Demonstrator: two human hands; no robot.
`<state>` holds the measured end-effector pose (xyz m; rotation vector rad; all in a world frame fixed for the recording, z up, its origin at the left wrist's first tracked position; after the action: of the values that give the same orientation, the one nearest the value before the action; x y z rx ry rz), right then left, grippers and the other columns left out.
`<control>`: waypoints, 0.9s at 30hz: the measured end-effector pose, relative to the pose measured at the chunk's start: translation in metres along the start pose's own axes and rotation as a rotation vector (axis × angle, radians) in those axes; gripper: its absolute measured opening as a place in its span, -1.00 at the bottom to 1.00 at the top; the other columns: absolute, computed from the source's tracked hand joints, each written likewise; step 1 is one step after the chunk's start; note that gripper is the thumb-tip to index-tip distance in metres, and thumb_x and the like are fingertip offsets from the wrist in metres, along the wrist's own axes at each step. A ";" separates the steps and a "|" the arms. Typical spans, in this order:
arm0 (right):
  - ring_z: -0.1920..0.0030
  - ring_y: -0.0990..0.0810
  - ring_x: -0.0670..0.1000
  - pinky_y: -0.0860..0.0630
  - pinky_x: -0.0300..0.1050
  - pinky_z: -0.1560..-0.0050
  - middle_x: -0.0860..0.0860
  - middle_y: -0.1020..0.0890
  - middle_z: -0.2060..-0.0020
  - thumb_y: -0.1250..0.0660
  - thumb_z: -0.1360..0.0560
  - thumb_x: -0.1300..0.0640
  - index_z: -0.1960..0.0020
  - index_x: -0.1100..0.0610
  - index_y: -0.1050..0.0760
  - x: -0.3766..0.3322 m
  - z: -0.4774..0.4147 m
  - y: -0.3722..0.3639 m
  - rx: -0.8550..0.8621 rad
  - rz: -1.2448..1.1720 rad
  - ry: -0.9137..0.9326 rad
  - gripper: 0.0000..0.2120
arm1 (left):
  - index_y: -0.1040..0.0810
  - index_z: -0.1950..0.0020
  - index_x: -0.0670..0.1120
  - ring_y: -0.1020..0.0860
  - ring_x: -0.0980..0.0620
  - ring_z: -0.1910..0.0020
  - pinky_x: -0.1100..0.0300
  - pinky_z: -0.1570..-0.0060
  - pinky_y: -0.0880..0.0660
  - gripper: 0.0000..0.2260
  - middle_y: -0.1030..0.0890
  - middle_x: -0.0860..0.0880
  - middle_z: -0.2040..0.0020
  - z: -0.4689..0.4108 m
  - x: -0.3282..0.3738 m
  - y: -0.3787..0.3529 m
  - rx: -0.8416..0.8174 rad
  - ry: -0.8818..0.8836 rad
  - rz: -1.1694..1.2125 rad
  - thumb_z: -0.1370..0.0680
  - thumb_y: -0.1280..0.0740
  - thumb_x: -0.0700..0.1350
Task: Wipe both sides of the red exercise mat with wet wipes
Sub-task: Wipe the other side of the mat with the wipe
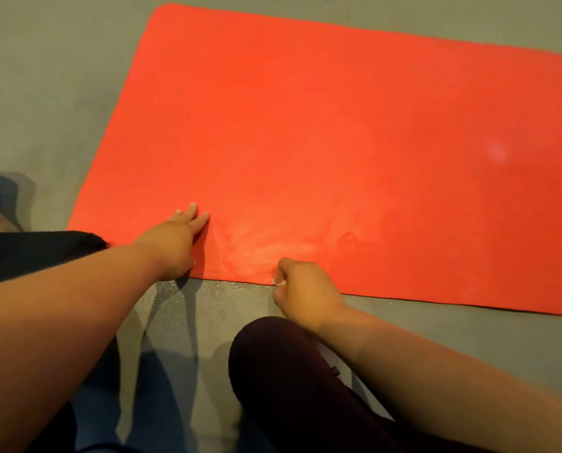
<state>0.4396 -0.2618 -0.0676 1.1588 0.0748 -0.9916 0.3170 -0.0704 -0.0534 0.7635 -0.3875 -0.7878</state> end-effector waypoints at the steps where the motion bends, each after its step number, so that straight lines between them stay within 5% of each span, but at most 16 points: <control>1: 0.13 -0.57 0.13 -0.37 -0.14 0.24 0.08 -0.64 0.17 -0.23 -0.39 0.25 0.09 0.10 -0.50 0.010 0.004 0.004 0.036 -0.058 -0.064 -0.86 | 0.18 -0.58 -0.05 0.06 -0.10 -0.55 0.05 -0.47 -0.12 -0.18 0.22 -0.08 -0.57 0.000 0.001 0.001 0.001 0.006 0.004 -0.52 -0.33 -0.19; 5: 0.32 -0.52 0.04 -0.34 -0.17 0.36 -0.02 -0.55 0.41 -0.29 -0.38 0.24 0.21 0.12 -0.53 0.026 -0.003 0.018 0.191 -0.277 -0.224 -0.93 | 0.10 -0.59 -0.09 0.00 -0.16 -0.55 0.02 -0.46 -0.12 -0.26 0.16 -0.12 -0.58 0.001 0.015 0.005 0.032 0.030 0.010 -0.53 -0.27 -0.18; 10: 0.13 -0.57 0.11 -0.43 -0.14 0.21 0.09 -0.64 0.19 -0.24 -0.38 0.26 0.11 0.13 -0.57 0.024 -0.015 0.027 0.116 -0.140 -0.152 -0.83 | 0.04 -0.58 -0.02 0.07 -0.10 -0.55 -0.04 -0.49 -0.09 -0.27 0.15 -0.07 -0.58 -0.001 0.053 0.004 0.068 -0.124 0.010 -0.52 -0.30 -0.12; 13: 0.27 -0.55 0.10 -0.37 -0.13 0.35 0.04 -0.59 0.34 -0.27 -0.37 0.24 0.22 0.14 -0.52 0.080 0.019 0.054 0.254 -0.164 -0.342 -0.94 | 0.08 -0.58 0.00 0.10 -0.14 -0.55 -0.06 -0.49 -0.08 -0.22 0.19 -0.12 -0.57 -0.005 0.082 -0.002 0.022 -0.186 -0.031 -0.52 -0.34 0.02; 17: 0.18 -0.59 0.15 -0.40 -0.12 0.20 0.13 -0.65 0.22 -0.34 -0.37 0.24 0.18 0.15 -0.61 0.144 0.047 0.098 0.483 -0.091 -0.488 -0.92 | 0.20 -0.57 -0.10 0.16 -0.32 -0.52 -0.18 -0.43 -0.17 -0.14 0.27 -0.25 -0.53 -0.008 0.103 -0.006 -0.043 -0.150 -0.176 -0.52 -0.33 0.10; 23: 0.07 -0.54 0.04 -0.39 -0.19 0.04 0.05 -0.56 0.07 -0.23 -0.46 0.24 0.04 0.15 -0.62 0.058 0.006 0.031 0.166 -0.097 -0.073 -0.80 | 0.19 -0.57 -0.09 0.11 -0.32 -0.52 -0.10 -0.44 -0.18 -0.13 0.25 -0.26 -0.54 -0.013 0.100 -0.004 -0.072 -0.148 -0.177 -0.51 -0.35 0.09; 27: 0.11 -0.56 0.09 -0.33 -0.22 0.09 0.04 -0.54 0.14 -0.29 -0.42 0.30 0.09 0.17 -0.63 0.132 0.051 0.069 0.411 -0.089 -0.321 -0.84 | 0.22 -0.57 -0.10 0.15 -0.33 -0.51 -0.07 -0.44 -0.15 -0.11 0.29 -0.26 -0.53 -0.011 0.101 -0.006 -0.091 -0.153 -0.177 -0.52 -0.35 0.09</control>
<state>0.5437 -0.3802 -0.0637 1.3590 -0.3513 -1.3004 0.3867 -0.1442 -0.0613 0.6606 -0.4222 -1.0277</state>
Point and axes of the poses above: each hand's wrist, its own z-axis away from the middle knuckle, its own y-axis out of the back of the hand, x = y × z, the point moved 3 cm from there along -z, towards the middle knuckle
